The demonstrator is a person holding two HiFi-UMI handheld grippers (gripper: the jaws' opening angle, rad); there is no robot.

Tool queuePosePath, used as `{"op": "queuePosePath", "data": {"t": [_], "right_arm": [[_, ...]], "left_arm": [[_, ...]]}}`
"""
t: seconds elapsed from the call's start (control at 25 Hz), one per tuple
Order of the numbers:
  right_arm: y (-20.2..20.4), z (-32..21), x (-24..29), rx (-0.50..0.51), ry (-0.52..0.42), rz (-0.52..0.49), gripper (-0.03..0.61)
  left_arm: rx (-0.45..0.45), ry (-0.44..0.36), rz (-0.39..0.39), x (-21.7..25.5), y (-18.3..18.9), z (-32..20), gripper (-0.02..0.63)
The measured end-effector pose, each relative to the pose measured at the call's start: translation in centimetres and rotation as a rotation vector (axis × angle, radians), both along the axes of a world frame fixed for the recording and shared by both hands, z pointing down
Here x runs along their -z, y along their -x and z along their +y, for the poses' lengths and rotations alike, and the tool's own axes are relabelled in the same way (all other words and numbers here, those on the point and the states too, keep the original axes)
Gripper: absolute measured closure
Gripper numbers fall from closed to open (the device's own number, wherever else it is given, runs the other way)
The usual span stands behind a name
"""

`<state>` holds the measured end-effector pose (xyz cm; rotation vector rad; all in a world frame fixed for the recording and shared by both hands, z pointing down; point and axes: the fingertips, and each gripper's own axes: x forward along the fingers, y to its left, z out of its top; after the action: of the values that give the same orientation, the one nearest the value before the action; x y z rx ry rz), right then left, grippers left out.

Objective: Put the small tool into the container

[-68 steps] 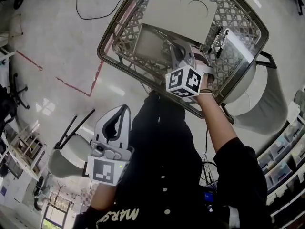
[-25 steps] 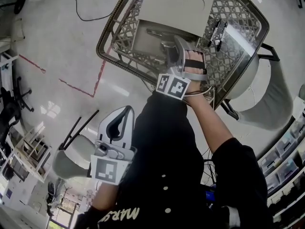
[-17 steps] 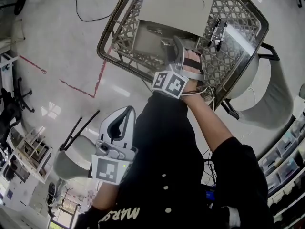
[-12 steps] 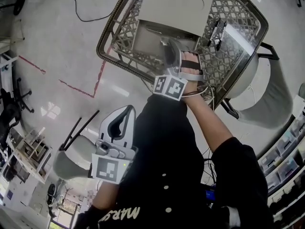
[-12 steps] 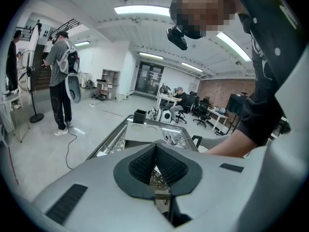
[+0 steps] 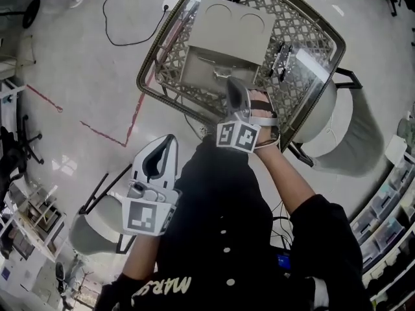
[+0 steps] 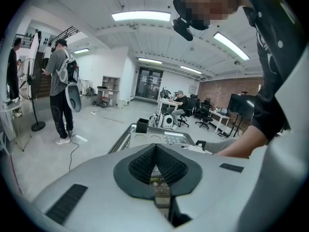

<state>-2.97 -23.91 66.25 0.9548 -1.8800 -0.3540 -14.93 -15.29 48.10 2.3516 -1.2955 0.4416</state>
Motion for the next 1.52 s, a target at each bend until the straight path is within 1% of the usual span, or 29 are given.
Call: {"op": "queuePosePath", "data": {"t": [0.08,0.2,0.24,0.4,0.52,0.68,0.76,0.88,1.0,1.08,1.2,1.36,1.52], "right_arm": [[-1.0,0.3,2.6,-0.021,0.018,-0.053,0.565],[-2.2,1.3,7.4,-0.043,0.078,-0.210,0.565],[-2.6,1.3,9.2,-0.041,0.084,-0.257,0.565],[-3.4,0.5,17.4,-0.028,0.041,-0.375,0.565],[-5.3,0.3,23.7,-0.046,-0.017,-0.487,0.565],[-7.5,-0.5,30.6,-0.094,-0.141,-0.664,0.565],[-8.6,-0.9,33.5,-0.130,-0.203,-0.725,0.565],[-11.8,-0.1,37.5,-0.205,-0.284,-0.811,0.565],[-15.8,1.4,40.0,-0.280,-0.357,-0.887,0.565],[-18.3,2.3,40.8,-0.318,-0.410,-0.918,0.565],[-20.3,3.4,41.8,-0.365,-0.475,-0.968,0.565],[-21.7,4.2,43.1,-0.390,-0.512,-1.008,0.565],[-23.2,4.8,42.9,-0.422,-0.515,-1.051,0.565]], "left_arm": [[-0.024,-0.045,-0.014,1.7,0.1,-0.5,0.589],[-0.036,-0.090,-0.019,4.4,0.2,-0.9,0.589],[-0.037,-0.107,-0.020,5.2,0.3,-1.3,0.589],[-0.041,-0.180,-0.017,8.8,1.3,-3.0,0.589],[-0.045,-0.241,-0.018,10.9,0.8,-3.7,0.589],[-0.036,-0.298,-0.004,13.0,0.3,-5.6,0.589],[-0.037,-0.326,0.001,14.3,0.4,-6.7,0.589],[-0.035,-0.366,0.001,16.4,-0.1,-7.3,0.589],[-0.025,-0.413,-0.006,18.3,-0.3,-7.3,0.589],[-0.016,-0.456,-0.009,19.8,0.0,-7.5,0.589],[0.003,-0.508,-0.010,21.7,1.0,-7.5,0.589],[0.030,-0.541,-0.018,23.0,2.1,-7.6,0.589],[0.052,-0.556,-0.020,23.7,3.0,-7.3,0.589]]}}
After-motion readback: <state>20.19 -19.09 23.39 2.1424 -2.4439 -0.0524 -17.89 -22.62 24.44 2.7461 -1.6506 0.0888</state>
